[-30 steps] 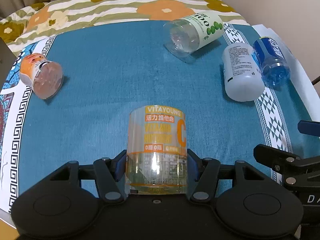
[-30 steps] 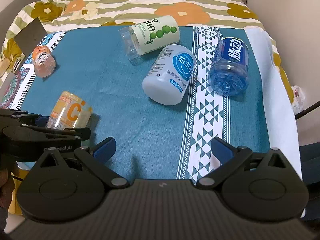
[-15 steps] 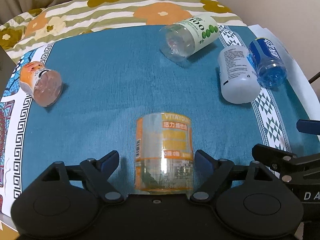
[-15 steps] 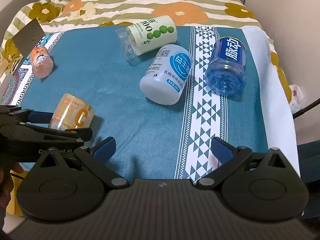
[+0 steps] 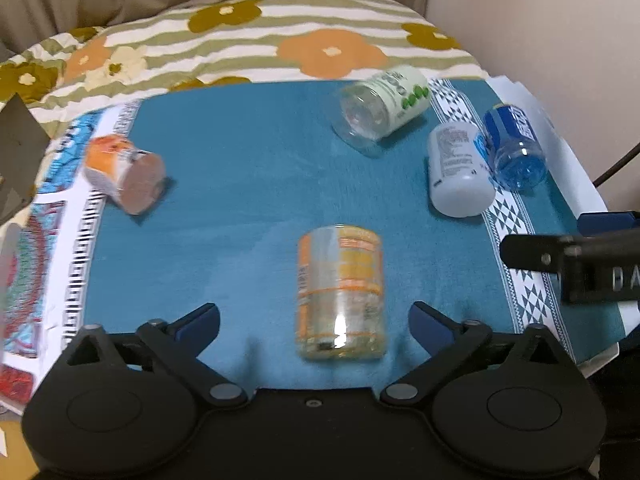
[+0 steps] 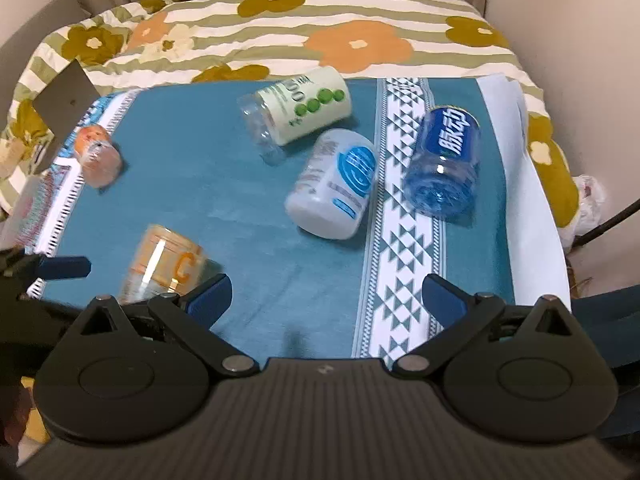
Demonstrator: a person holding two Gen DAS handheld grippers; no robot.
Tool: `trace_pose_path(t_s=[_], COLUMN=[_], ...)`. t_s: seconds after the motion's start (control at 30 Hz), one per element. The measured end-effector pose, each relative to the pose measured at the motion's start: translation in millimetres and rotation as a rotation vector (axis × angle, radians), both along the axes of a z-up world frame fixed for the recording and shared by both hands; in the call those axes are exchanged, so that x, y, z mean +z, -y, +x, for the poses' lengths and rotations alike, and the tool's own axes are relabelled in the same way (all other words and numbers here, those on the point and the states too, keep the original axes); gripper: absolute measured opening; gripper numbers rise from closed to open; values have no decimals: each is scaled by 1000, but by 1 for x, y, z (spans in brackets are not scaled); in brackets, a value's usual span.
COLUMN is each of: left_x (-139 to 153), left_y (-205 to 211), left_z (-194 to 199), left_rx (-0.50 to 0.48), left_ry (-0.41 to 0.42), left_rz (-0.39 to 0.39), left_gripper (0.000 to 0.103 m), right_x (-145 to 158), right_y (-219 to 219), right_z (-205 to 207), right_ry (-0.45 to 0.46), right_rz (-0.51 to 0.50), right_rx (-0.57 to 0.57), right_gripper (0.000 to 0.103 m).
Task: Flip cup upright
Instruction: 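Close the right gripper around the clear cup, then lift the cup with the right gripper and rotate it rim-up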
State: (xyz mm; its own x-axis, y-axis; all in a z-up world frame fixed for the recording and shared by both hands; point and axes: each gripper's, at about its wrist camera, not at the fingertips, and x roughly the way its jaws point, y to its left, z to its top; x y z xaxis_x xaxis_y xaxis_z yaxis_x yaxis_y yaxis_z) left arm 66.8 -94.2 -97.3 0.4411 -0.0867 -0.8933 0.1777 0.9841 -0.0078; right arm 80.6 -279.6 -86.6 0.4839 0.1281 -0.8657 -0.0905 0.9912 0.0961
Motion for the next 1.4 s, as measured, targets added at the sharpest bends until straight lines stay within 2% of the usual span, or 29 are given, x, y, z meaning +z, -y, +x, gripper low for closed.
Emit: trace_pose_path(t_s=[0.17, 0.3, 0.53, 0.67, 1.0, 1.27, 1.4], left_x=[11, 11, 4, -1, -8, -7, 0], left_y=[-29, -51, -87, -104, -122, -124, -129], left_z=[-7, -13, -15, -15, -9, -9, -11], left_rx=[19, 13, 32, 42, 55, 56, 67], left_ry=[-3, 4, -19, -33, -58, -63, -49], left_rz=[-10, -7, -23, -21, -49, -57, -58], left_gripper=[103, 103, 103, 103, 103, 103, 103], right_x=[7, -1, -41, -56, -72, -66, -40], right_y=[-11, -26, -51, -58, -62, -62, -60], right_z=[17, 34, 64, 72, 73, 70, 62], right_ry=[-92, -173, -361, -408, -435, -396, -286], right_rz=[109, 212, 407, 448, 469, 487, 490], right_rx=[4, -2, -97, -149, -197, -208, -204], right_gripper=[103, 103, 103, 101, 76, 74, 73])
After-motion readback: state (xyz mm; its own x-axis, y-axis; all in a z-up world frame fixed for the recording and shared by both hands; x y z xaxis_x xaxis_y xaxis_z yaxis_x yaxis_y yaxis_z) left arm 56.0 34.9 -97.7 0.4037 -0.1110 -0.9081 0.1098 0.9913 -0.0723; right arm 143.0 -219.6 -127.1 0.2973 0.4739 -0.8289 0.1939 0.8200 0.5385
